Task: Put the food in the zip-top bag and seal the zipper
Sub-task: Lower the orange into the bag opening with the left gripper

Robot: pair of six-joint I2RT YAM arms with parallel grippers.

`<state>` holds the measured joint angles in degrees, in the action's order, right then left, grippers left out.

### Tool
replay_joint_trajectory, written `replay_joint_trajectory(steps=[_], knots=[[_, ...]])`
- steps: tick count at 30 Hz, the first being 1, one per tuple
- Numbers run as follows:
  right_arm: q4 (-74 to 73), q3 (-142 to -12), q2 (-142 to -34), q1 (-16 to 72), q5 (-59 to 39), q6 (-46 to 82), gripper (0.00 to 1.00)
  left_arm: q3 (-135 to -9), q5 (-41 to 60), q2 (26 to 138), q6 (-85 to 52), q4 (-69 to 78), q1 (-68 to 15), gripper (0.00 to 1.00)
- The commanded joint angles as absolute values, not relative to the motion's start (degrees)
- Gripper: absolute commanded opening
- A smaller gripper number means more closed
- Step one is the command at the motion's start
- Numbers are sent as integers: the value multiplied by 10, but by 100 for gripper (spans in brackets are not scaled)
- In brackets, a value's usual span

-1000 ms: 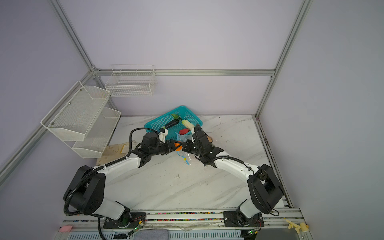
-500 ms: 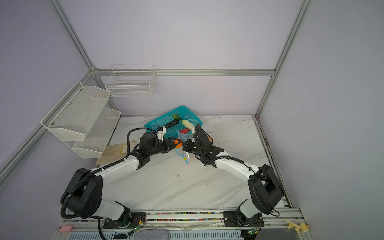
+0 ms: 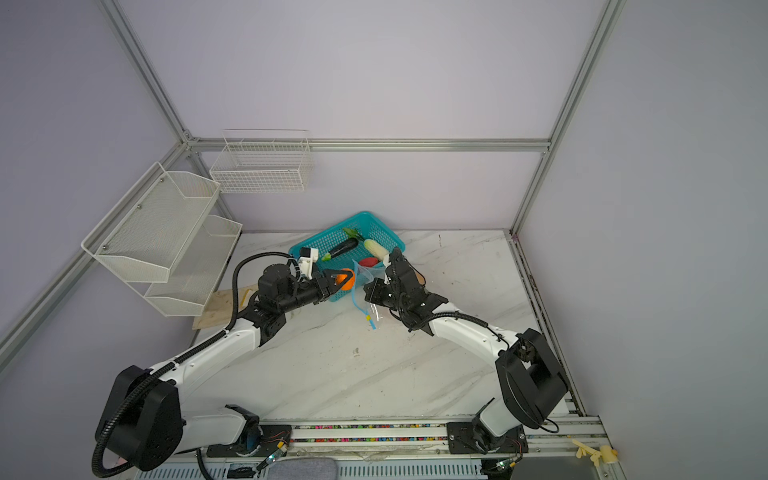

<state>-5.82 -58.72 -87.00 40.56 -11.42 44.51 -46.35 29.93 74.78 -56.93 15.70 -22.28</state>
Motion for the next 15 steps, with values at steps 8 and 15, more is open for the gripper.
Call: replay_joint_trajectory(steps=[8, 15], knots=[[-83, -596, -859, 406, -115, 453, 0, -423, 332, 783, -629, 280, -240, 48], [-83, -594, -853, 406, -117, 454, 0, -413, 333, 802, -635, 306, -242, 48]])
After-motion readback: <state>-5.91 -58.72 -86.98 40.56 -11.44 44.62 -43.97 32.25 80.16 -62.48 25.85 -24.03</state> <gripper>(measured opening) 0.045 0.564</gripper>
